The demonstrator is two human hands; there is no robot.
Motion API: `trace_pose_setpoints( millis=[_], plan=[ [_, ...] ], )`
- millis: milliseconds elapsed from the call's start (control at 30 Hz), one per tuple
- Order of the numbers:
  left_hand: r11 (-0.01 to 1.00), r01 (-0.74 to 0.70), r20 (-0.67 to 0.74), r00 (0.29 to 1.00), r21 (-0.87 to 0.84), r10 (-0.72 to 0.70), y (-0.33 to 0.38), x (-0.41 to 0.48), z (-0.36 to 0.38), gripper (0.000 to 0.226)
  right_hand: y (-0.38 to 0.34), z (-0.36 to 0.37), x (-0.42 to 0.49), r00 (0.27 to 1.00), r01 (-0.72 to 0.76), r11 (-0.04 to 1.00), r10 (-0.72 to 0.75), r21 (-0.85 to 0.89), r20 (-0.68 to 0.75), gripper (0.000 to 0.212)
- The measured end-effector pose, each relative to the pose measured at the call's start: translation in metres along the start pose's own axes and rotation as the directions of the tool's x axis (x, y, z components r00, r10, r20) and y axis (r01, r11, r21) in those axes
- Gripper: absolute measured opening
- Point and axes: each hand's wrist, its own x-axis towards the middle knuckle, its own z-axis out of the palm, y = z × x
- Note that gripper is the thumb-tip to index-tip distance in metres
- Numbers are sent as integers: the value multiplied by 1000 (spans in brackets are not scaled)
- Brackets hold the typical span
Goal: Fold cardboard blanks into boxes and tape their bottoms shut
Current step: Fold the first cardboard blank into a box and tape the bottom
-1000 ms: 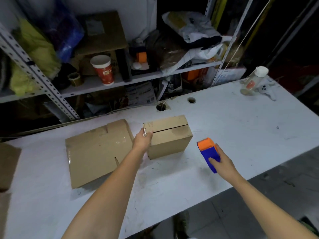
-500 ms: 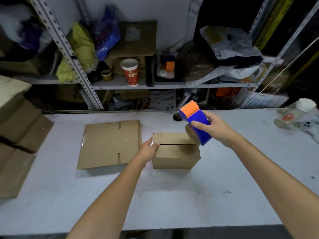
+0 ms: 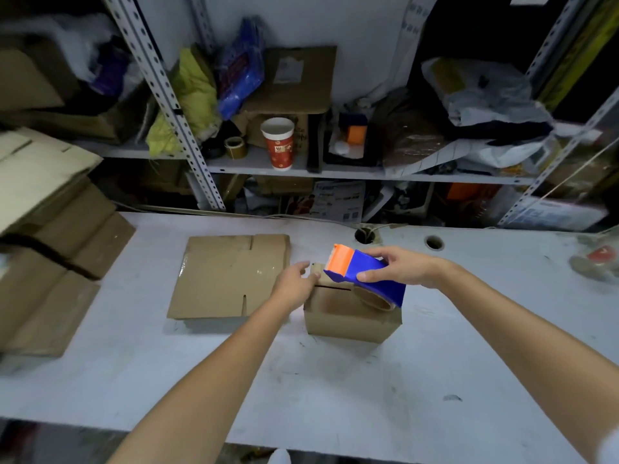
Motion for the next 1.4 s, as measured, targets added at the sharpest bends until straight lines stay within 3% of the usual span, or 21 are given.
trace_pose_setpoints(
  millis=[67,233,467,567,800,900,1067,1400],
  plan=[
    [996,-69,-48,997,-61,66,16,-5,-10,45,1,0,4,1000,5,1000,-4,-25,6,47],
    [909,134,293,956,-395,-13,50,-21,-20,29,2,-3,8,999,10,999,-8,-46,35,53],
    [816,187,267,963,-546,-42,46,-13,-25,29,0,-4,5,999,8,999,-6,-51,46,38],
    [847,186,285,958,-499,-42,41,-10,-28,27,1,-4,5,999,10,998,-7,-67,44,35],
    [866,205,339,940,-457,-44,43,-14,-23,17,-6,-2,8,998,17,990,-9,-138,57,53],
    [874,197,298,953,-444,-63,40,-11,-20,8,-8,-1,8,998,20,984,-10,-178,56,53],
    [895,159,201,976,-416,-81,34,-7,-23,12,-13,2,11,999,0,972,11,-235,46,57],
    [904,183,71,983,-387,-169,13,1,-10,10,-33,14,30,994,-42,860,85,-509,62,64]
  ],
)
